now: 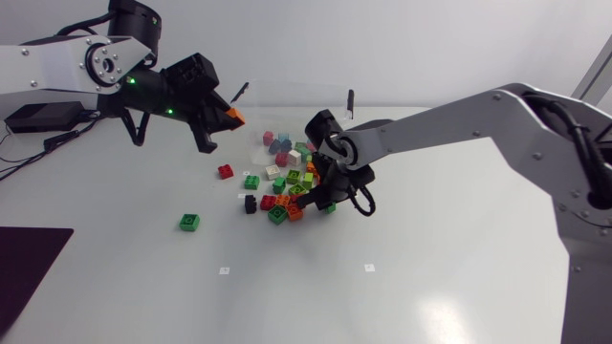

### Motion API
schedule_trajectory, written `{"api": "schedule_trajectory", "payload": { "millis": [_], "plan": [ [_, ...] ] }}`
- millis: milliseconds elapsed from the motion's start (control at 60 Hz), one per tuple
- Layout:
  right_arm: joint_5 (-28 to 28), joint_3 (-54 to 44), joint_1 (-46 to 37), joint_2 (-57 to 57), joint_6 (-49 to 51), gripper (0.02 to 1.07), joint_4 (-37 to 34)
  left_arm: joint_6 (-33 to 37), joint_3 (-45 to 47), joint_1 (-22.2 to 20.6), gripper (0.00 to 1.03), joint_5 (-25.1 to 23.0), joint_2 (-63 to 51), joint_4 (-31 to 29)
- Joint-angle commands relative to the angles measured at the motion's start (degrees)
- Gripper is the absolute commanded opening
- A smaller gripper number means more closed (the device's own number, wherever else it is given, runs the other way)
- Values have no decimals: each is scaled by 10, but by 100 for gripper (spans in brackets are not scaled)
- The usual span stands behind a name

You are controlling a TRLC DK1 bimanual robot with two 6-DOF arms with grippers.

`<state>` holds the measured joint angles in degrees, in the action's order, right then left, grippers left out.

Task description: Place the duplo bricks in the container

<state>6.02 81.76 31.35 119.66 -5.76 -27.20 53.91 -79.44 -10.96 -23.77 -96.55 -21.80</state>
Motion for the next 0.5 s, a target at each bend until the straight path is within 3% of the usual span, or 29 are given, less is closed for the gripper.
{"api": "schedule_trajectory", "payload": {
  "millis": [0,400,467,483],
  "plan": [
    [1,-29,-15,-48,10,29,2,-52,-41,-5,28,-6,-34,26],
    [-17,-8,-47,-137,29,29,-14,-180,-203,-14,31,0,-184,82],
    [-22,10,-47,-141,29,29,-17,-194,-230,-16,53,21,-210,82],
    [-22,16,-46,-142,28,29,-17,-196,-233,-16,70,25,-213,81]
  ]
}}
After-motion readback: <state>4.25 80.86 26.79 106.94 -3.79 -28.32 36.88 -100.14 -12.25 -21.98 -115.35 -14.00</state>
